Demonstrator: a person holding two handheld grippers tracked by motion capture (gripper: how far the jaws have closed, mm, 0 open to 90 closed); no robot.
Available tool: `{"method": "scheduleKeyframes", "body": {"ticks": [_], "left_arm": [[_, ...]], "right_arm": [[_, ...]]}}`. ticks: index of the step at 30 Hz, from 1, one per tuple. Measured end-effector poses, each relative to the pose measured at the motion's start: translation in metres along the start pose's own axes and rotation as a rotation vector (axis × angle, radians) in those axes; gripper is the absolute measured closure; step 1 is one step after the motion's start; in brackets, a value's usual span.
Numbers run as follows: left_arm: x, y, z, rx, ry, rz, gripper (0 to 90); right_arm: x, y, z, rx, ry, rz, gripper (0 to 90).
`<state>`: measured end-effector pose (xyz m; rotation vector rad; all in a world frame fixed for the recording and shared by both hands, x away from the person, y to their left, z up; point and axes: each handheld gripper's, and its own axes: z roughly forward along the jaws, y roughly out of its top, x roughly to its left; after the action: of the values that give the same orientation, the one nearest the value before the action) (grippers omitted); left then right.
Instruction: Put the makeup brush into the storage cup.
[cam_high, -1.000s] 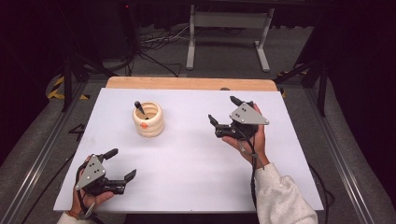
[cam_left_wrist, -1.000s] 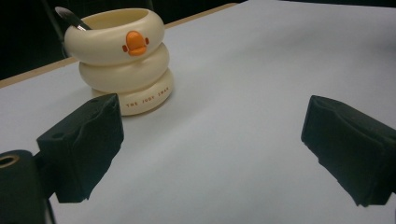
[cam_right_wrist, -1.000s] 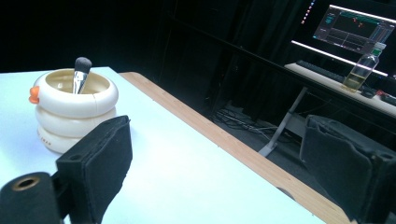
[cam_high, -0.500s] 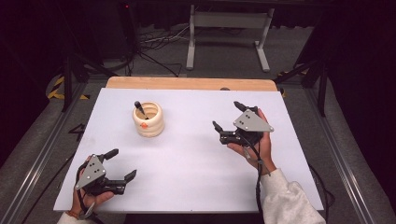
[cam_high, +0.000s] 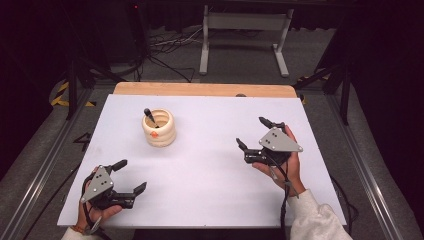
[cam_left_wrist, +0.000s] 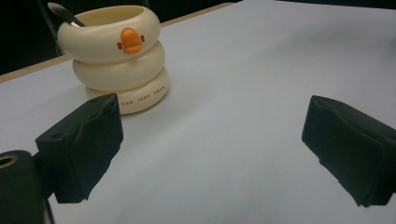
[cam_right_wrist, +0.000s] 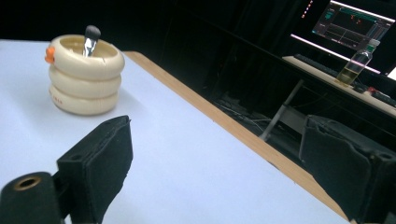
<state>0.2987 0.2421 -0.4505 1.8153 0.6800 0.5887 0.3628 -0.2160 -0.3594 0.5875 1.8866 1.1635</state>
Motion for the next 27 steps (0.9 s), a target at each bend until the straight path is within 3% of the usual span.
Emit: {"method": "scheduleKeyframes", "body": {"ticks": [27], "left_arm": [[-0.001, 0.000, 0.000, 0.005, -0.004, 0.004, 6.4]], "right_arm": [[0.004, -0.034, -0.031, 0.056, -0.013, -0.043, 10.0]]}}
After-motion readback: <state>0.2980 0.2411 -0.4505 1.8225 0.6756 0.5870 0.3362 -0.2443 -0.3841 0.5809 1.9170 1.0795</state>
